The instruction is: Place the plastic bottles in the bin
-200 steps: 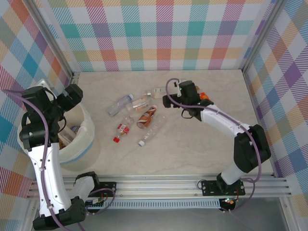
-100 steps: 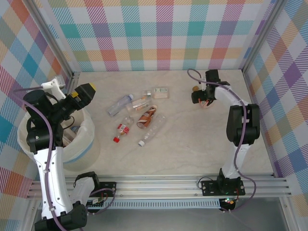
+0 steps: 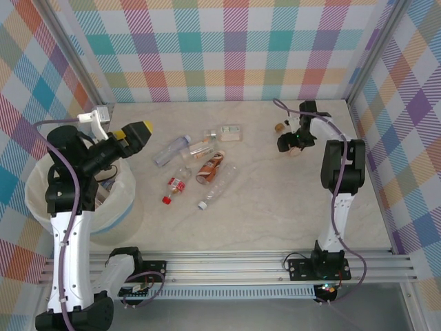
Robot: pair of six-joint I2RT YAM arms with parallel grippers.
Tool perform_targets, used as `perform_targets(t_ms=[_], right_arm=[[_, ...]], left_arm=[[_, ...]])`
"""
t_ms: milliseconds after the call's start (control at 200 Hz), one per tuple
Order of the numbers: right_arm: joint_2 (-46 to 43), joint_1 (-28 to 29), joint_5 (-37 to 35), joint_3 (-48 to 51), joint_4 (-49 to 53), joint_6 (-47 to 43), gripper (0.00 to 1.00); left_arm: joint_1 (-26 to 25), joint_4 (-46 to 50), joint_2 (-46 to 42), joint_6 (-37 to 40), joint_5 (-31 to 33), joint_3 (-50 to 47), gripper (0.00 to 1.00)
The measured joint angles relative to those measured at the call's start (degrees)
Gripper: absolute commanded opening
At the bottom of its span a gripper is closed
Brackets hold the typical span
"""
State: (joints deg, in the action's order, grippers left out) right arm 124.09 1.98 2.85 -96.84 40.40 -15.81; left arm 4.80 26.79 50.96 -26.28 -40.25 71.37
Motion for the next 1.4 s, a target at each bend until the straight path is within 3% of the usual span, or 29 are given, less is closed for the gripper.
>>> perform_targets(t_ms=[75, 305, 420, 880, 1085, 1400], right_arm=[[0.2, 0.3, -0.5, 0.3, -0.2, 0.3, 0.77], [-1.1, 1.2, -3.4, 5.4, -4.5, 0.4, 0.52], [-5.1, 1.7, -3.9, 10.1, -6.3, 0.7, 0.46], [-22.3, 11.7, -4.0, 23.7, -15.5, 6.3, 0.41], [-26.8, 18.5, 2.7, 24.3, -22.3, 10.5, 0.40], [-26.8, 29.7, 15.7, 21.1, -27.8, 18.7, 0.39]], left_arm=[[-1.5, -0.1, 0.3, -0.1, 0.6, 0.0, 1.00], [-5.0, -0.2, 2.1, -0.1, 2.3, 0.0, 1.00], [-6.3, -0.4, 3.3, -0.1, 2.8, -0.1, 1.00], [-12.6, -1.4, 10.5, -1.0, 10.6, -0.3, 1.00], [-14.3, -1.4, 13.2, -0.9, 11.5, -0.3, 1.00], [-14.9, -2.0, 13.4, -1.2, 11.2, -0.3, 1.00]])
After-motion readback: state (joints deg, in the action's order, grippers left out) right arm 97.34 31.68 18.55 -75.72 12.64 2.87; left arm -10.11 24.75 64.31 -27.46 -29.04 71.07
